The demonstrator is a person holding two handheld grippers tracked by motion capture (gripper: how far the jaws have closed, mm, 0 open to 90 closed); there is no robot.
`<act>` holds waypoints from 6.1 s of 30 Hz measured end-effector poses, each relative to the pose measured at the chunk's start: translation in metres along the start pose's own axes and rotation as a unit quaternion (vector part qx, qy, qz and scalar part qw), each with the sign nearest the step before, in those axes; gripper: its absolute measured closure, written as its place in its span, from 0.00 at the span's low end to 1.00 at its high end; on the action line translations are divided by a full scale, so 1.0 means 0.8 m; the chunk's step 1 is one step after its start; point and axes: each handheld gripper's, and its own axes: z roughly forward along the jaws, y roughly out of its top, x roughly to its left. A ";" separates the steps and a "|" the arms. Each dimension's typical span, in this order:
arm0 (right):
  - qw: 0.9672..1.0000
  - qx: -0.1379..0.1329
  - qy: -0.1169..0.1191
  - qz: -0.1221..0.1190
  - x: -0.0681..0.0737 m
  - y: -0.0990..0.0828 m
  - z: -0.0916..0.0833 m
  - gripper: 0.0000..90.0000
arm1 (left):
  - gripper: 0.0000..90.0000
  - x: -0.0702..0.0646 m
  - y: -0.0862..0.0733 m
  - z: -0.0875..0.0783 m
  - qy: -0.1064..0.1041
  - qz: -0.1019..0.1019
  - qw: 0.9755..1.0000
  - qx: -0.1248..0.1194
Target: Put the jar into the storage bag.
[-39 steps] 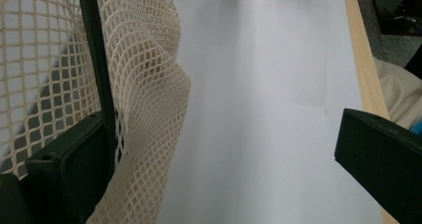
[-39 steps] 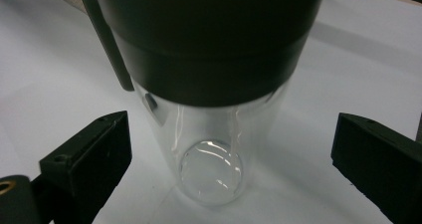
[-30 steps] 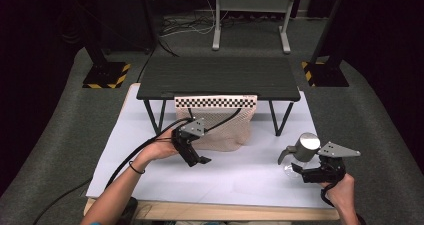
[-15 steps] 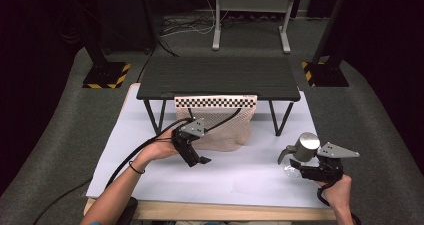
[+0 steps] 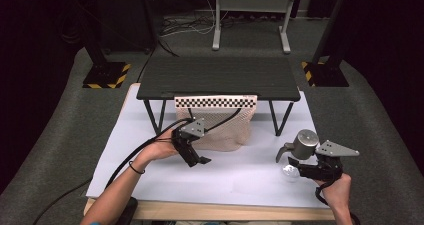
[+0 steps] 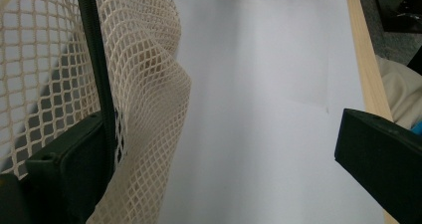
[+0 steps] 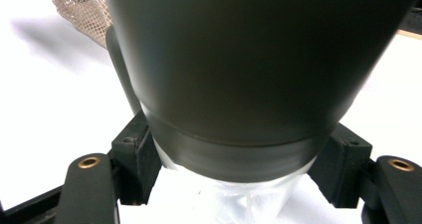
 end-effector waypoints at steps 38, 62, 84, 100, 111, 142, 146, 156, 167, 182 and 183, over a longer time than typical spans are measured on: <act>0.999 -0.008 0.039 -0.027 0.048 0.074 0.022 0.33 | 0.00 -0.002 0.001 -0.001 0.000 0.001 1.000 0.000; 0.997 -0.015 0.055 -0.042 0.065 0.114 0.042 0.33 | 0.00 -0.003 0.001 -0.002 0.000 0.003 1.000 0.000; 0.996 -0.016 0.066 -0.051 0.073 0.146 0.059 0.33 | 0.00 -0.003 0.001 -0.002 -0.002 0.003 1.000 -0.002; 0.995 -0.022 0.076 -0.060 0.082 0.171 0.071 0.33 | 0.00 -0.003 0.001 -0.002 0.000 0.004 1.000 -0.001; 0.993 -0.026 0.086 -0.070 0.092 0.187 0.077 0.33 | 0.00 -0.003 0.000 -0.002 0.000 0.005 1.000 -0.001; 0.990 -0.040 0.106 -0.081 0.110 0.226 0.084 0.33 | 0.00 -0.003 0.000 -0.001 0.004 0.008 1.000 0.003; 0.990 -0.045 0.109 -0.083 0.113 0.232 0.084 0.33 | 0.00 -0.004 0.000 -0.001 0.004 0.009 1.000 0.002; 0.988 -0.048 0.114 -0.088 0.120 0.245 0.089 0.33 | 0.00 -0.004 0.000 -0.001 0.003 0.010 1.000 0.002; 0.987 -0.052 0.120 -0.093 0.126 0.259 0.094 0.33 | 0.00 -0.004 0.000 -0.001 0.003 0.010 1.000 0.001; 0.985 -0.061 0.128 -0.095 0.130 0.286 0.100 0.33 | 0.00 -0.003 0.002 0.001 0.005 0.010 1.000 0.007; 0.985 -0.062 0.129 -0.095 0.131 0.288 0.101 0.33 | 0.00 -0.003 0.002 0.001 0.006 0.010 1.000 0.006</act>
